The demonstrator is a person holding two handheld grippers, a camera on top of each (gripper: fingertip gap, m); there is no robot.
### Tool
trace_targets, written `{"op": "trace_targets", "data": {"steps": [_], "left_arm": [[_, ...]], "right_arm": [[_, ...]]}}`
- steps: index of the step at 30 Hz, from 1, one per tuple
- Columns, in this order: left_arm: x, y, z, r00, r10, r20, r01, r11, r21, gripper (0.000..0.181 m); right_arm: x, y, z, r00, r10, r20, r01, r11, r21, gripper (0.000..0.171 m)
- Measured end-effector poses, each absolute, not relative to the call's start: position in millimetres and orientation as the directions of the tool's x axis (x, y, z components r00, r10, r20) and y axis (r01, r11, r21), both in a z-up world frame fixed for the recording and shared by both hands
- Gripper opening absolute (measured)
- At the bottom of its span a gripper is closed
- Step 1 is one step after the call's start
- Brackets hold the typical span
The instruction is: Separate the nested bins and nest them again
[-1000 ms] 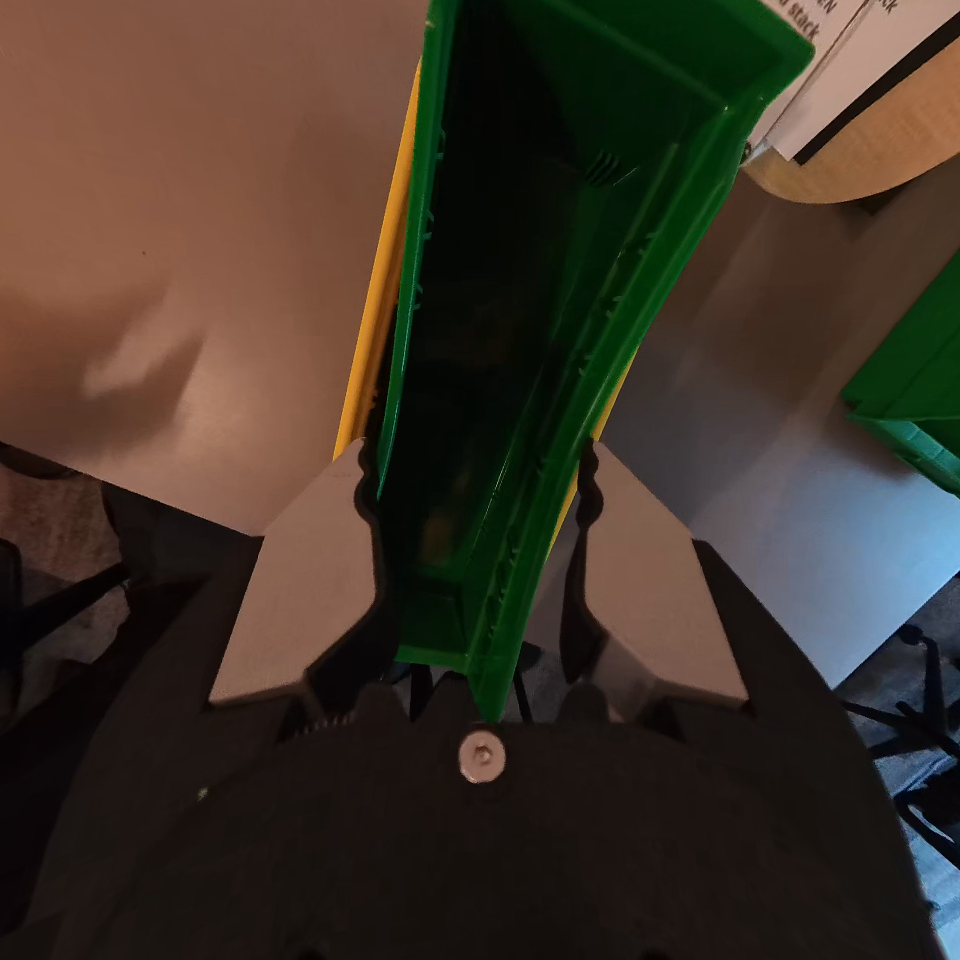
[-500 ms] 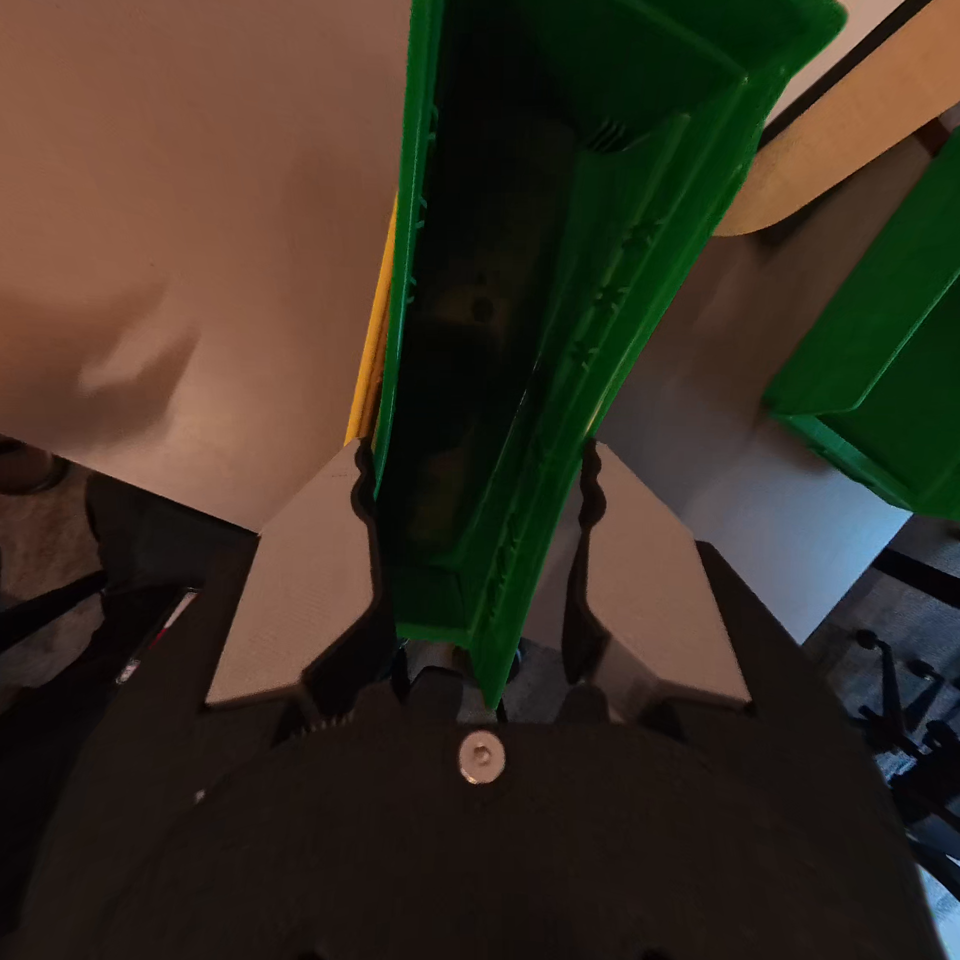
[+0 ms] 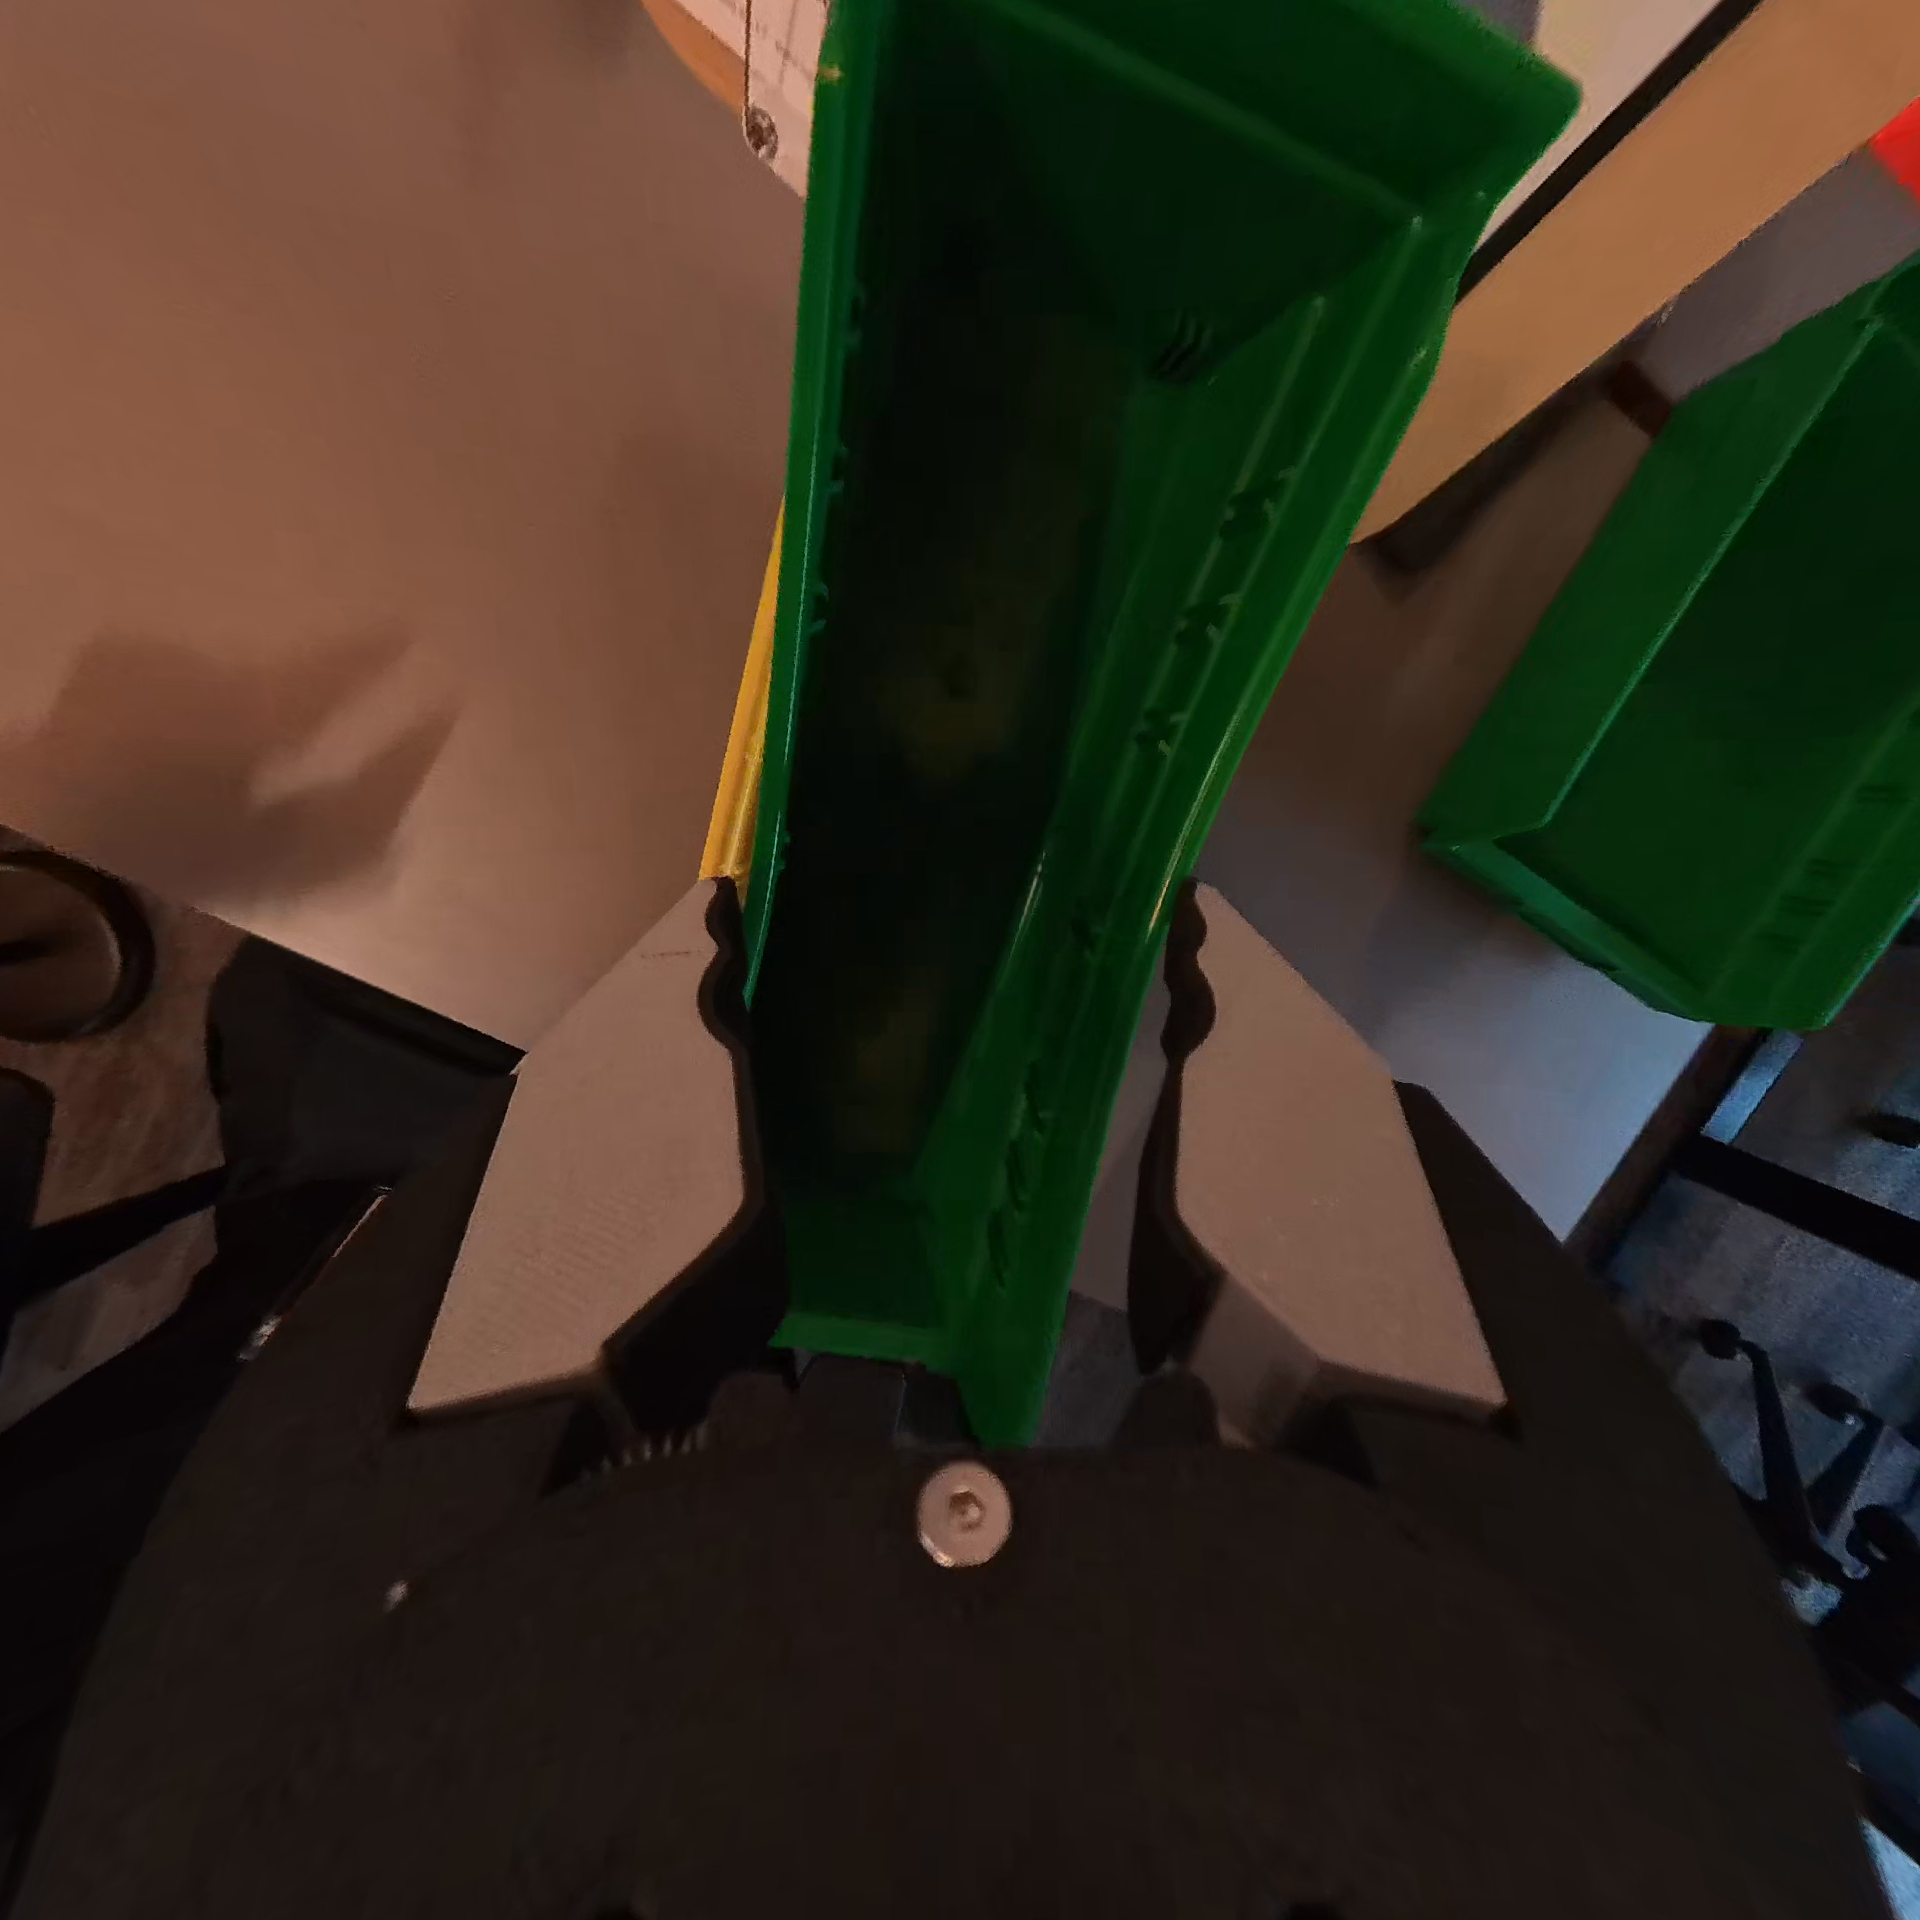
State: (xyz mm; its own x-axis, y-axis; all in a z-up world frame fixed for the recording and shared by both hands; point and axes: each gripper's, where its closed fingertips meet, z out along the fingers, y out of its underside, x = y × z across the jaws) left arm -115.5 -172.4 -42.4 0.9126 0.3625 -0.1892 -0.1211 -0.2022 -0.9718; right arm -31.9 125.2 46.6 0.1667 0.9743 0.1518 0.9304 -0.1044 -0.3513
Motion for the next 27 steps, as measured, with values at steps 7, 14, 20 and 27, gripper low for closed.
{"op": "trace_targets", "data": {"steps": [7, 14, 20, 27], "left_arm": [[-117.0, -175.0, -41.3, 0.913, 0.366, -0.182, -0.116, -0.195, -0.974, 0.028], [-116.6, -177.1, -38.8, 0.91, 0.372, -0.183, -0.118, -0.19, -0.975, 0.028], [-112.2, -172.6, -41.8, 0.911, 0.365, -0.191, -0.121, -0.207, -0.971, 0.028], [-100.2, -156.4, -54.4, 0.919, 0.331, -0.212, -0.129, -0.256, -0.958, 0.029]], "right_arm": [[8.0, 153.9, 89.4, 0.21, 0.965, 0.156, 0.887, -0.121, -0.447, 0.08], [86.3, 211.7, 72.7, 0.318, 0.938, 0.14, 0.87, -0.23, -0.435, 0.081], [146.3, 256.9, 11.3, 0.405, 0.909, 0.097, 0.861, -0.344, -0.375, 0.082], [182.9, 281.9, -84.4, 0.445, 0.894, 0.057, 0.87, -0.416, -0.263, 0.084]]}}
